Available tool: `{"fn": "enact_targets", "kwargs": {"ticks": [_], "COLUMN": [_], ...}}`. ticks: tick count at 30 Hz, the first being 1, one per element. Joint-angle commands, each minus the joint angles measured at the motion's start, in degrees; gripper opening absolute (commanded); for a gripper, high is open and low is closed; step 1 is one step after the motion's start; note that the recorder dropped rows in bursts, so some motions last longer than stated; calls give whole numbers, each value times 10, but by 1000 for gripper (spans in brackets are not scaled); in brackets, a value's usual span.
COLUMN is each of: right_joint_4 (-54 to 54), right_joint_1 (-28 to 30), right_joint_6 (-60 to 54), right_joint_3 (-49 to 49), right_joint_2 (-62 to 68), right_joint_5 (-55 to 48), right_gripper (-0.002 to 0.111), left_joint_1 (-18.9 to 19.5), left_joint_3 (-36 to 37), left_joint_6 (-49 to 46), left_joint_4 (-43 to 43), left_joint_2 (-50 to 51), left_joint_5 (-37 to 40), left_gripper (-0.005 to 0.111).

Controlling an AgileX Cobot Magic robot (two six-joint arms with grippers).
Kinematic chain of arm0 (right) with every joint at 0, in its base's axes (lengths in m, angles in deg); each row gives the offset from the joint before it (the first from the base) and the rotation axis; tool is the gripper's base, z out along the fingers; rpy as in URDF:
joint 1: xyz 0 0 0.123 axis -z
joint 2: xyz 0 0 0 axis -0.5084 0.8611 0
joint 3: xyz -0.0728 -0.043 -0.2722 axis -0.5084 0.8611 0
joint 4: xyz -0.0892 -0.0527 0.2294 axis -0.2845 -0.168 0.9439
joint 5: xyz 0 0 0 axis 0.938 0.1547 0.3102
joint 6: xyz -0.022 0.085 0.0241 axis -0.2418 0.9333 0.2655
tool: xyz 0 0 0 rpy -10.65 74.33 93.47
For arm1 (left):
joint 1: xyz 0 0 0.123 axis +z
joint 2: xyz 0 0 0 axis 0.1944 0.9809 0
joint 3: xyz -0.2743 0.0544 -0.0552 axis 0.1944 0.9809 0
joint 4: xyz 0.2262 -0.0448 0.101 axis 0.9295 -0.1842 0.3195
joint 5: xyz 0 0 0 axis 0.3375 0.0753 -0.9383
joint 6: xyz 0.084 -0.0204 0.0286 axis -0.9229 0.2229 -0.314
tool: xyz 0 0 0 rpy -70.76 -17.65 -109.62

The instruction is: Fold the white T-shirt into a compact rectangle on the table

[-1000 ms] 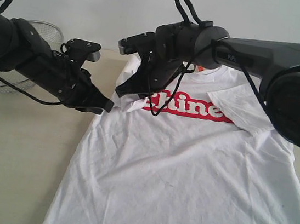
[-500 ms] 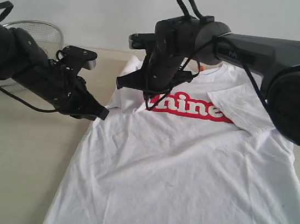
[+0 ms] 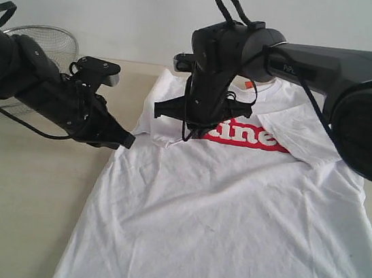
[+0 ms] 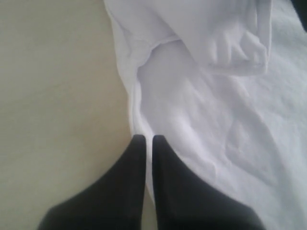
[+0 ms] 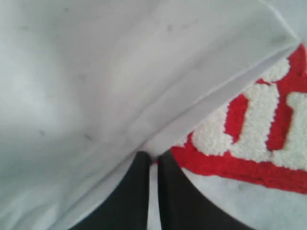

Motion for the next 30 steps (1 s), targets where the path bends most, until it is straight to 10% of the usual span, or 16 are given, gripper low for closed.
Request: {"fn": "enact_targets", "kwargs": {"ticks": [1, 8, 17, 26, 30], "right_joint_4": [-40, -39, -67, -231, -233], "right_joint_1": [0, 0, 0, 8, 10], "right_joint_6": [17, -29, -77, -48, -38], "right_joint_3": [3, 3, 2, 10, 46], "right_joint_2": [-9, -12, -54, -133, -210], "right_joint_5": [-20, -25, -59, -163, -163], "right_gripper": [0, 7, 73, 5, 0], "left_joint_1": [-2, -2, -2, -1, 14], "left_joint_3": [3, 3, 3, 3, 3], "left_joint_6": [3, 0, -4, -4, -4], "left_joint_4": [3, 3, 3, 12, 14], "left_joint_2": [-1, -1, -1, -7, -26], "left_joint_5": [-6, -13, -21, -14, 3], "left_gripper": [5, 5, 5, 5, 5]}}
